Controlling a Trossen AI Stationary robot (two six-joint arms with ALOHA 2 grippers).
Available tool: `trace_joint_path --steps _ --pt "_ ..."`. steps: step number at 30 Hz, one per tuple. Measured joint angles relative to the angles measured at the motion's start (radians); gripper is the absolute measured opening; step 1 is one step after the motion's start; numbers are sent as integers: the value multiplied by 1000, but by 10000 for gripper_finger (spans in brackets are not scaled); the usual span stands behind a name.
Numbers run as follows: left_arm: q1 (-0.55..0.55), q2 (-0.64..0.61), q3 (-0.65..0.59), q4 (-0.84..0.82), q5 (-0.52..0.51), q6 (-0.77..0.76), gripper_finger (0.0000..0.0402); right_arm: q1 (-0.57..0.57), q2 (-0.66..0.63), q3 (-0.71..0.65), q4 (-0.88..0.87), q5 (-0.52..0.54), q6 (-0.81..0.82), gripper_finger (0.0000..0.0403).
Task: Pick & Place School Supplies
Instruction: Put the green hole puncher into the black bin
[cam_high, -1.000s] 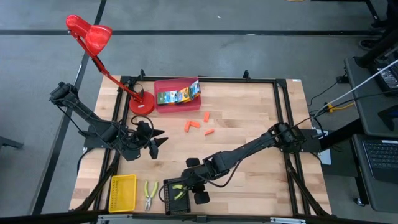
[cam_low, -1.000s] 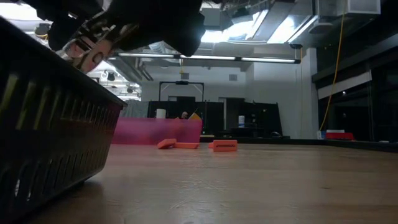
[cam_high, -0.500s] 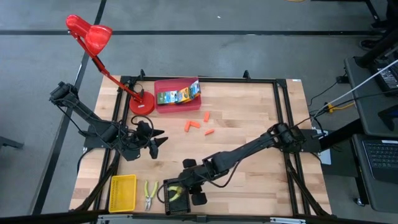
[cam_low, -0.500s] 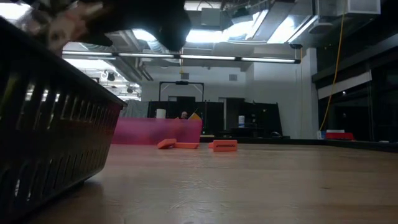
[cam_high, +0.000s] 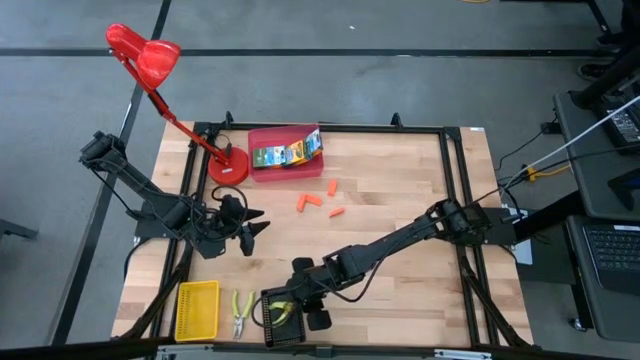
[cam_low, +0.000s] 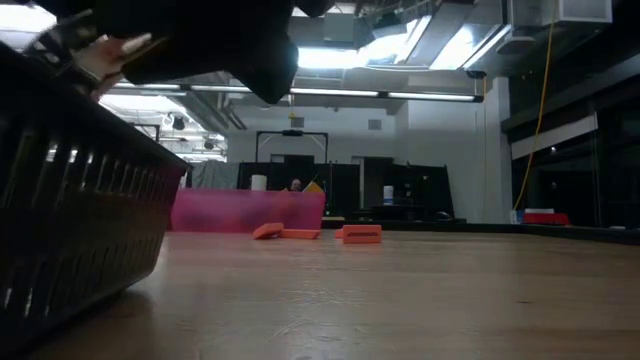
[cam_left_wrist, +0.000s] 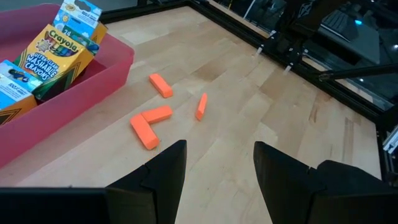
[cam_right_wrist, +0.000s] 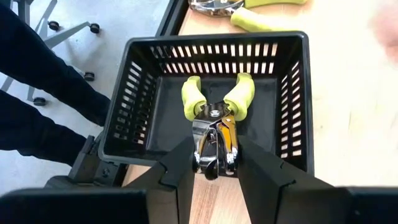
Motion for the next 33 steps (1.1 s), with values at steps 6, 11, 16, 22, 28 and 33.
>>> trace_joint_path --steps 6,11,16,22,28,33 --pt "0 0 0 -1 0 0 184 0 0 0 -23 0 25 114" --pt "0 0 0 -1 0 1 184 0 0 0 -29 -8 24 150" --pt "0 0 0 -1 0 2 184 0 0 0 -30 0 23 193" --pt "0 0 0 -1 0 4 184 0 -1 0 -31 18 29 213" --pt "0 0 0 -63 10 3 184 0 -34 0 -102 95 83 209" --pt "-5 0 0 -158 60 -6 184 0 -75 0 -208 217 142 208"
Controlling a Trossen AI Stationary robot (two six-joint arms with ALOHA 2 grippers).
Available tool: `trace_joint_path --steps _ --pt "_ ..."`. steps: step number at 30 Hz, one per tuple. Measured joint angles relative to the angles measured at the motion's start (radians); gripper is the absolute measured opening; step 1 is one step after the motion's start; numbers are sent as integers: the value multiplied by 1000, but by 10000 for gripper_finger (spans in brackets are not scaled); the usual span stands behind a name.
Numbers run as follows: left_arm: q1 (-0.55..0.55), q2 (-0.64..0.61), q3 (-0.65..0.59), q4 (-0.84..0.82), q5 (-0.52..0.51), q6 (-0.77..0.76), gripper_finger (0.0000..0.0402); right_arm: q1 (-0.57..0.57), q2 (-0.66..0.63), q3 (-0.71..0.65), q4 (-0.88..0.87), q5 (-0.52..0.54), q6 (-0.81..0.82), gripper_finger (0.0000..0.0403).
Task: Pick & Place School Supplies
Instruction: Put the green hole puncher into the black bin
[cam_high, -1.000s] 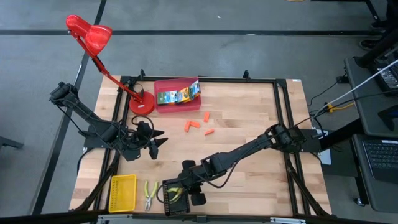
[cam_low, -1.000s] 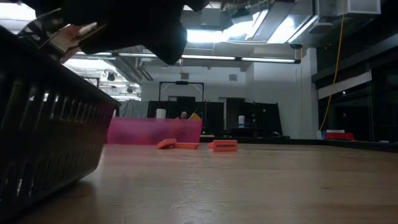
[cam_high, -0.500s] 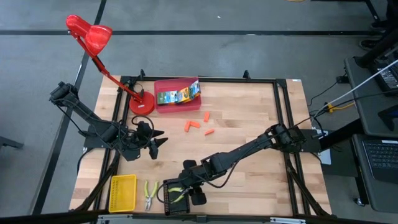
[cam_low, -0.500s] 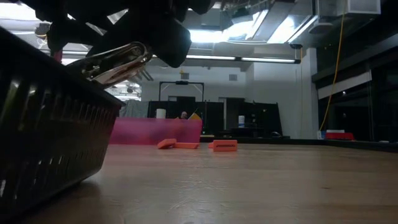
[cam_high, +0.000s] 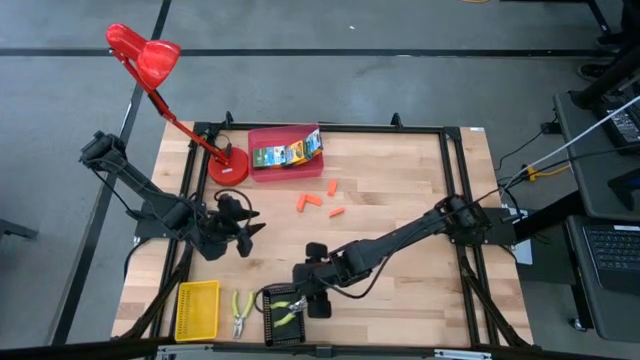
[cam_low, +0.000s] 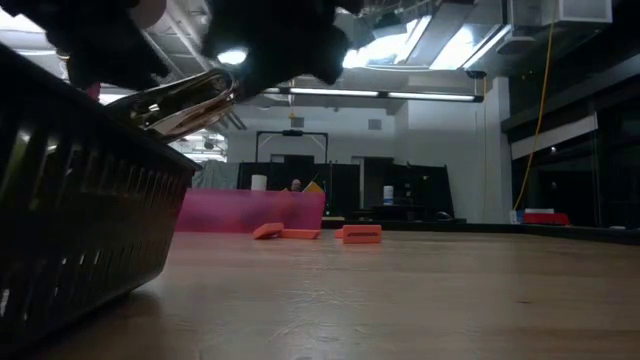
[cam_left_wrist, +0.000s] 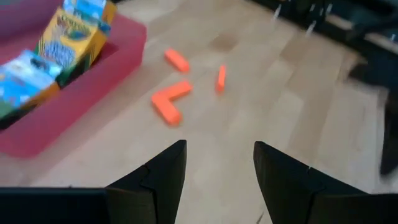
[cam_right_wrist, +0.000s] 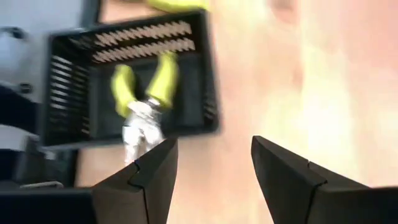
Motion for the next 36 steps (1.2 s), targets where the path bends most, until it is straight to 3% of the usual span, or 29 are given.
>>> trace_joint_path --steps 9,16,20,25,31,36 --pt "-98 1 0 -67 154 -103 185 0 -59 0 -313 171 51 208" --pt "-119 39 -10 -24 433 -390 185 -9 -79 0 -453 250 74 208" --pt "-149 89 -11 69 485 -346 185 -24 -92 0 -583 346 110 208" --pt "-170 207 17 66 610 -371 185 -37 -130 -11 -656 395 113 208" --pt "-225 381 200 56 576 -212 185 -33 -292 -166 -587 420 170 207" --pt "-263 544 407 -178 503 -159 185 2 -531 -371 -402 418 300 207"
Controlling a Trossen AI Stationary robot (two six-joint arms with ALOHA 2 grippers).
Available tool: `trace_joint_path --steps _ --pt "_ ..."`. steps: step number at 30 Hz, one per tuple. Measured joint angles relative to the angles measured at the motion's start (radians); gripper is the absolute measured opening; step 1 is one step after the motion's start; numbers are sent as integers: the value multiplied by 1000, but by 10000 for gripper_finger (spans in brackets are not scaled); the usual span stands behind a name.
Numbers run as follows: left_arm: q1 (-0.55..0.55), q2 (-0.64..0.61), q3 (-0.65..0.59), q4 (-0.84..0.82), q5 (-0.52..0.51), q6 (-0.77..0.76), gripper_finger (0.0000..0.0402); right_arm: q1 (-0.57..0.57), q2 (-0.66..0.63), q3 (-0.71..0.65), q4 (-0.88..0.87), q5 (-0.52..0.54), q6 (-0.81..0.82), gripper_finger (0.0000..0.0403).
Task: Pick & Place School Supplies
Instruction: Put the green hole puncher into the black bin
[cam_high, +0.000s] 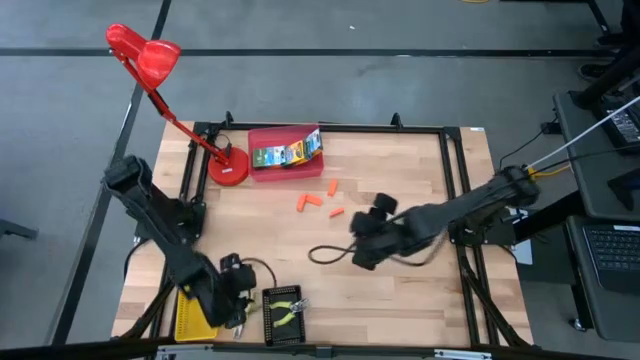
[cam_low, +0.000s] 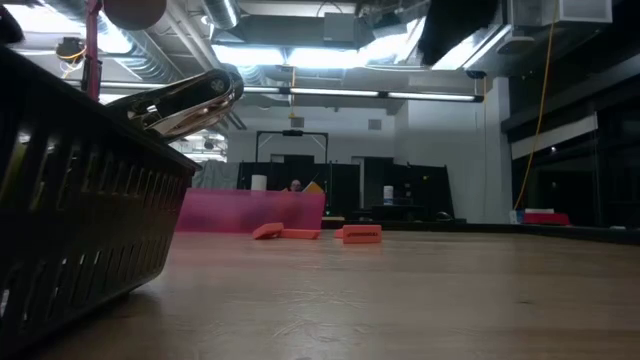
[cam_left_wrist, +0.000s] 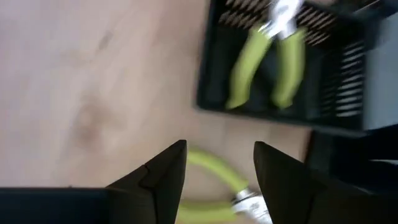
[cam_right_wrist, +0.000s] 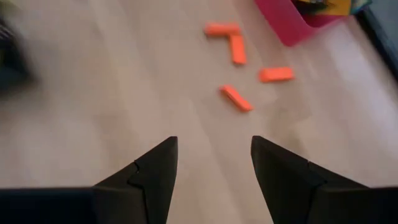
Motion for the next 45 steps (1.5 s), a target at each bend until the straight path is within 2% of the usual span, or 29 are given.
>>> trace_joint_path --steps 5,9,14,21,25,30,34,37,45 --pt "-38 168 198 -257 1 -28 185 56 -196 -131 121 41 117 207" --pt "-62 265 302 -305 117 82 185 106 -268 -169 122 73 171 207" --pt "-84 294 332 -320 237 211 184 152 -273 -176 119 77 176 207" --pt "-112 290 332 -489 268 554 173 209 -255 -176 118 87 186 207" --pt "-113 290 332 -489 226 761 172 246 -254 -176 113 106 236 207" --pt "-113 288 321 -451 156 884 167 287 -254 -176 112 162 337 207" --pt "-113 289 295 -316 161 931 157 315 -254 -176 113 214 421 207" --pt "-122 298 289 -302 121 954 150 337 -254 -176 114 243 491 207" --pt "-159 314 200 -227 137 959 141 374 -254 -176 119 268 598 207"
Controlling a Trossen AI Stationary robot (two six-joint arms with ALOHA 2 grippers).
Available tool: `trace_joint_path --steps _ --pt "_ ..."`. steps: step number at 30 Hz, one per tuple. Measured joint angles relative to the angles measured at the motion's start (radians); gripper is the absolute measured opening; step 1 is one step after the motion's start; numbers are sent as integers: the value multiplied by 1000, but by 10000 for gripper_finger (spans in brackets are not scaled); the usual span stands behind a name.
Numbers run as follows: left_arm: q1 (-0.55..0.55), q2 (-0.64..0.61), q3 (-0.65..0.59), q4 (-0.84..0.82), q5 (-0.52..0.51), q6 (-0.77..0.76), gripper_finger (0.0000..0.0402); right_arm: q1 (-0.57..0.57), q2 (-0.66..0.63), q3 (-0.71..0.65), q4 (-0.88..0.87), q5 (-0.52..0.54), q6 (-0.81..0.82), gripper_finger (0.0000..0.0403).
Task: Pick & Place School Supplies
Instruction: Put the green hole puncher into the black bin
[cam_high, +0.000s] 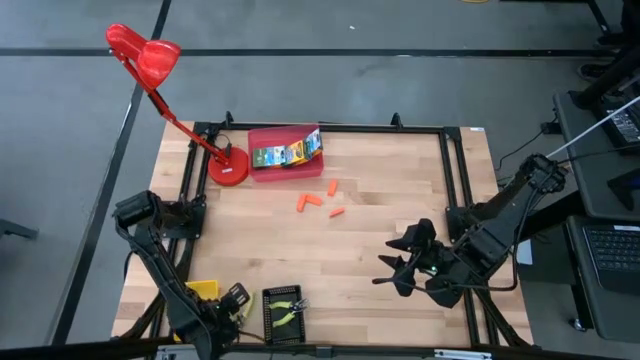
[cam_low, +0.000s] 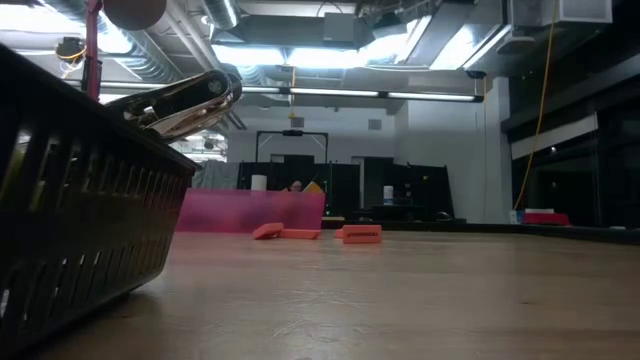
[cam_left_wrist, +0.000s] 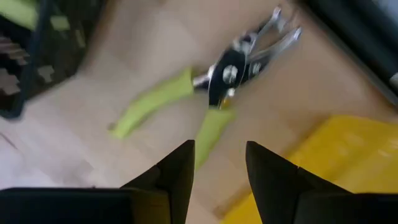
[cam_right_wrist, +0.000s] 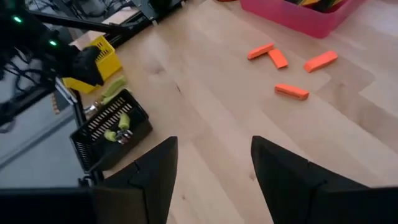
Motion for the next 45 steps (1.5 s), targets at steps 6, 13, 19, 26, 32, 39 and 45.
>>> trace_joint_path --steps 6,13,19,26,32,39,45 --pt "1 0 -60 42 -6 10 141 16 0 0 26 0 54 208" --pt "6 0 -98 119 -24 30 141 27 0 0 36 -1 94 208" --pt "25 -1 -122 159 -25 31 140 28 0 0 40 -1 110 208" --pt "46 -1 -125 166 -15 38 77 28 0 0 44 -9 110 208" --pt "46 -2 -125 164 -11 5 36 28 0 1 44 -9 110 208" --pt "46 -17 -125 143 -21 -5 36 28 1 1 44 -9 109 208" --pt "44 -24 -73 58 -35 -16 31 29 1 1 44 -9 109 208"
